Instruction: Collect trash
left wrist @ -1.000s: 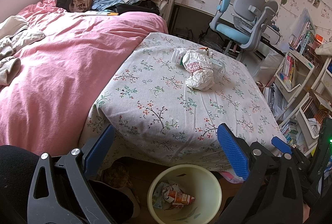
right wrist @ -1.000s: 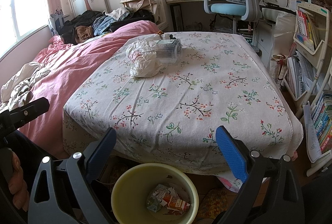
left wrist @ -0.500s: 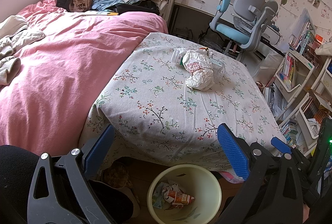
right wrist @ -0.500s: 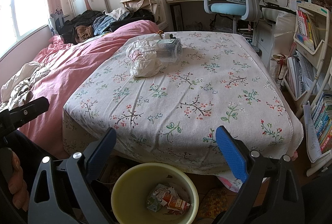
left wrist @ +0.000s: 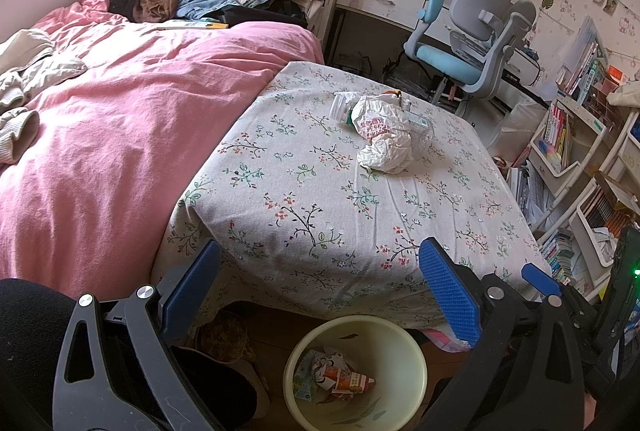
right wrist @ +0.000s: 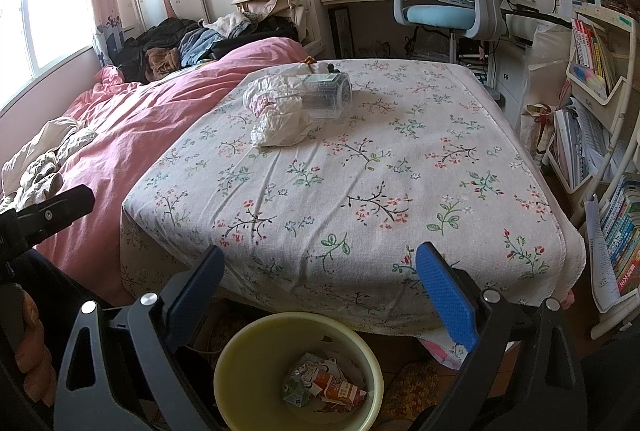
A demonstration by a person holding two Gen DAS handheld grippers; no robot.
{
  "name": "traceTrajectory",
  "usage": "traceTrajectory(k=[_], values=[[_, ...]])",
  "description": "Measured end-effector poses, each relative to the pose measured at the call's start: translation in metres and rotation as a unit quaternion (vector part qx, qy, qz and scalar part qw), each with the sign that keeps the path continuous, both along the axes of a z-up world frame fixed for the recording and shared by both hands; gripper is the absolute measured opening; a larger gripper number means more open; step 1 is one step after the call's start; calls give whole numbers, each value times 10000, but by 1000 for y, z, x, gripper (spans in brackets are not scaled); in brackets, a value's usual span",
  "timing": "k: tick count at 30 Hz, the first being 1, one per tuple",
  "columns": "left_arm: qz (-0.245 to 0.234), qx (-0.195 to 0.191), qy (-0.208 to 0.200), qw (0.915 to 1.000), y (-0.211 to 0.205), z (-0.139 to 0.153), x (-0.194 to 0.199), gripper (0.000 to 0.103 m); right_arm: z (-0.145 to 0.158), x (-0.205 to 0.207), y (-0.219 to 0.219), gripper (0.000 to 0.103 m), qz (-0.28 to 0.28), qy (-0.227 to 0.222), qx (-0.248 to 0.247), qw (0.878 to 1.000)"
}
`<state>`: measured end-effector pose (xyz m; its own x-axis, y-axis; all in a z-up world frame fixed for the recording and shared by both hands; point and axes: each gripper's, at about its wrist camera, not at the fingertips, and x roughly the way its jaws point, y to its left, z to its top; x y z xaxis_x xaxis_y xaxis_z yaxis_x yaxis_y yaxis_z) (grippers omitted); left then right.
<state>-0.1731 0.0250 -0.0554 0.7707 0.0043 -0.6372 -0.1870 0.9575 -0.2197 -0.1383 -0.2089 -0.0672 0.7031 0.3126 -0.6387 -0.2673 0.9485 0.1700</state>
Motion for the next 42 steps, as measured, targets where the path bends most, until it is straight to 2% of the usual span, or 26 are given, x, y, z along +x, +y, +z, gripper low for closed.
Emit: traceTrajectory(k=[15, 23, 28, 33, 36, 39, 42], values=[[28, -61, -19, 10000, 0, 2, 3, 96, 0, -1, -1, 92, 3, 7, 53, 10000], [26, -39, -258, 9997, 9, 27, 28, 96, 10, 9, -4, 92, -4, -36, 281, 9996], [-99, -103, -170, 9998, 26, 38, 65, 96, 30, 31, 5, 92, 164, -232, 184, 9994], [-105, -112, -46, 9999, 35, 36, 104, 96, 47, 68, 17, 92, 460, -361, -94, 9982], [-174, -166, 76, 9997, 35, 33, 127, 96, 46, 90, 22, 92, 540, -280, -184, 9980], [-284, 19, 78, 9996, 28, 32, 144, 96, 41, 112, 26, 92, 559, -164, -237, 9980], [-387, -2, 127, 9992, 20, 29, 156, 96, 36, 133, 30, 92, 569, -81, -399, 9975]])
